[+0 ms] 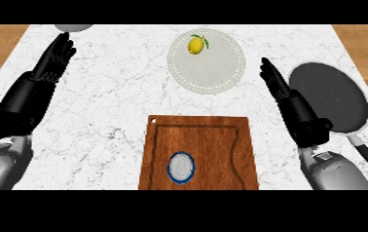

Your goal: Pick the can from the cutting board and place it in the pan

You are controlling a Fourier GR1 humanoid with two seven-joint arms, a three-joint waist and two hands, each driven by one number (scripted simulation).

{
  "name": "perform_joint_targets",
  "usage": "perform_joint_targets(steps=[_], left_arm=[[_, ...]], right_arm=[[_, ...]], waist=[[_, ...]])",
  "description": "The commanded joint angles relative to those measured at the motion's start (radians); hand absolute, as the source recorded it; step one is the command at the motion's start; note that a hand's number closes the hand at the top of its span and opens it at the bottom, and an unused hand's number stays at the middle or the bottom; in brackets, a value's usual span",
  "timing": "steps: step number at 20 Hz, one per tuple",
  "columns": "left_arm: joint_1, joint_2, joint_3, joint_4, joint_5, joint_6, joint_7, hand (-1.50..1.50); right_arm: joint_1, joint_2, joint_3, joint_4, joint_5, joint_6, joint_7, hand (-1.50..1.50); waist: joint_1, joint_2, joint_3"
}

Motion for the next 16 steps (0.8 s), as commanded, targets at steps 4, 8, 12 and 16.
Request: perform_joint_targets(steps=[4, 8, 12, 16], left_arm=[[0.053, -0.070, 0.090, 0.053, 0.101, 0.062, 0.128, 0.00], [0.129, -0.157, 0.071, 0.084, 0.119, 0.146, 0.194, 0.00], [0.131, -0.165, 0.086, 0.095, 0.121, 0.162, 0.198, 0.00], [0.140, -0.179, 0.073, 0.086, 0.112, 0.157, 0.199, 0.00]], right_arm=[[-0.061, 0.140, 0.015, -0.163, -0.012, -0.077, 0.019, 1.50], [0.027, 0.051, 0.057, -0.191, 0.215, -0.236, 0.144, 1.50], [0.275, -0.053, 0.174, -0.427, 0.404, -0.268, 0.091, -1.50], [0.433, -0.172, 0.195, -0.579, 0.575, -0.290, 0.183, -1.50]], waist=[[0.012, -0.001, 0.009], [-0.024, -0.014, 0.005], [-0.062, -0.018, 0.008], [-0.042, -0.009, 0.008]])
